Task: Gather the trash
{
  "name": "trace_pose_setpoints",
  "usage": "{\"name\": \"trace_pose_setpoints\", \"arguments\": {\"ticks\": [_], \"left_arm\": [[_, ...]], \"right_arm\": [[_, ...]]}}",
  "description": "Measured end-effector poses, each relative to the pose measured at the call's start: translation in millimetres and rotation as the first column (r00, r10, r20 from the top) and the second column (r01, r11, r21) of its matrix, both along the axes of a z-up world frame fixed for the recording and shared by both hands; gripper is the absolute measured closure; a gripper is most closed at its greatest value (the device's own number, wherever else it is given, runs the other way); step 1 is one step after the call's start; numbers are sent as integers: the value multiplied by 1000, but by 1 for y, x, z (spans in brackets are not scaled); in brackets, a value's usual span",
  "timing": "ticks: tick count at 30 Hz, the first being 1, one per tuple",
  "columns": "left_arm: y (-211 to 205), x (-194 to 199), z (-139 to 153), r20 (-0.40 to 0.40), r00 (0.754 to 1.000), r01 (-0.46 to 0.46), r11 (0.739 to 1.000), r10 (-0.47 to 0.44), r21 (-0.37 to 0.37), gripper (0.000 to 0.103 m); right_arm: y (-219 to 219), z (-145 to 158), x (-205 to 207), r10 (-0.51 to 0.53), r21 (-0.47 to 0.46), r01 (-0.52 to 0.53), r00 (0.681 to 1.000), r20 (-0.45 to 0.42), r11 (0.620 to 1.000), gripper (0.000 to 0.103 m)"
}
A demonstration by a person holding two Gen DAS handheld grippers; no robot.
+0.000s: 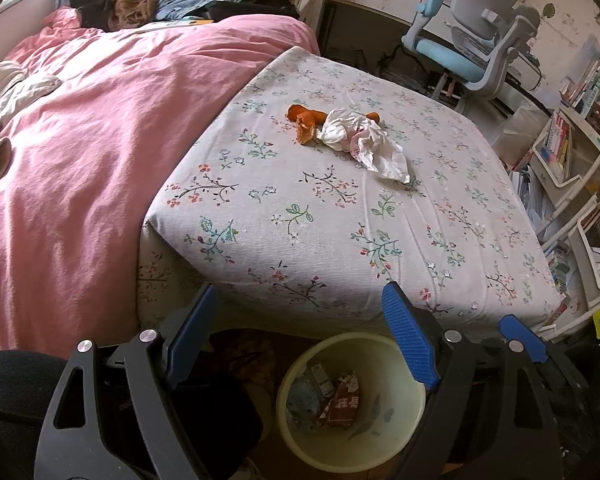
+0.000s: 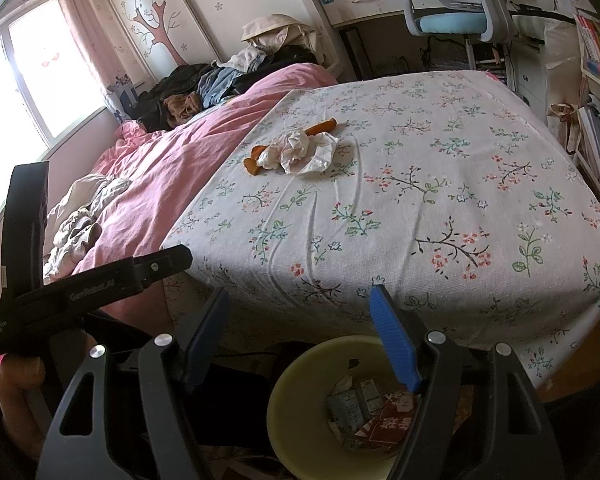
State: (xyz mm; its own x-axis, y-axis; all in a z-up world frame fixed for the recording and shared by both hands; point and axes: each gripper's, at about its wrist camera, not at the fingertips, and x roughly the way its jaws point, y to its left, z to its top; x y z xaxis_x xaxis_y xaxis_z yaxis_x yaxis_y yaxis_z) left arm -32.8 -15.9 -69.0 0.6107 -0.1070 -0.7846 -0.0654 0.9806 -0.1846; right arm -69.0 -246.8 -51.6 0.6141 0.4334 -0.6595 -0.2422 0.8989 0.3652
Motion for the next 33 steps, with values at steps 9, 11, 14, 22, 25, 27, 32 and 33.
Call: {"name": "trace_pose_setpoints", "arguments": {"ticks": [9, 11, 14, 22, 25, 27, 32, 33], "left_arm": [[0, 0, -1, -2, 1000, -3, 1000, 3, 1, 22], [1, 0, -2, -4, 1000, -5, 1000, 5, 3, 22], [1, 0, -2, -4, 1000, -5, 1000, 5, 3, 22], [4, 0, -3, -7, 1000, -13, 1000, 13, 5, 22], [2, 0, -3, -10, 1000, -15, 1000, 15, 7, 22], [2, 0, -4, -10, 1000, -16, 1000, 16, 8, 22], [2, 0, -4, -15, 1000, -18, 1000, 18, 6, 22], [2, 0, -4, -15, 1000, -20, 1000, 20, 5, 22]], "right_arm": [[0, 0, -1, 2, -5, -2, 1000, 2, 1000, 33], [0, 0, -1, 2, -5, -2, 1000, 2, 1000, 33], [0, 0, -1, 2, -5, -2, 1000, 4, 1000, 33], [0, 0, -2, 2, -6, -2, 1000, 5, 1000, 33], [1, 0, -3, 2, -6, -2, 1000, 5, 1000, 33], [1, 0, -3, 2, -6, -2, 1000, 6, 1000, 33], [1, 0, -3, 2, -6, -2, 1000, 5, 1000, 33], [1, 0, -3, 2, -7, -2, 1000, 5, 1000, 33]]}}
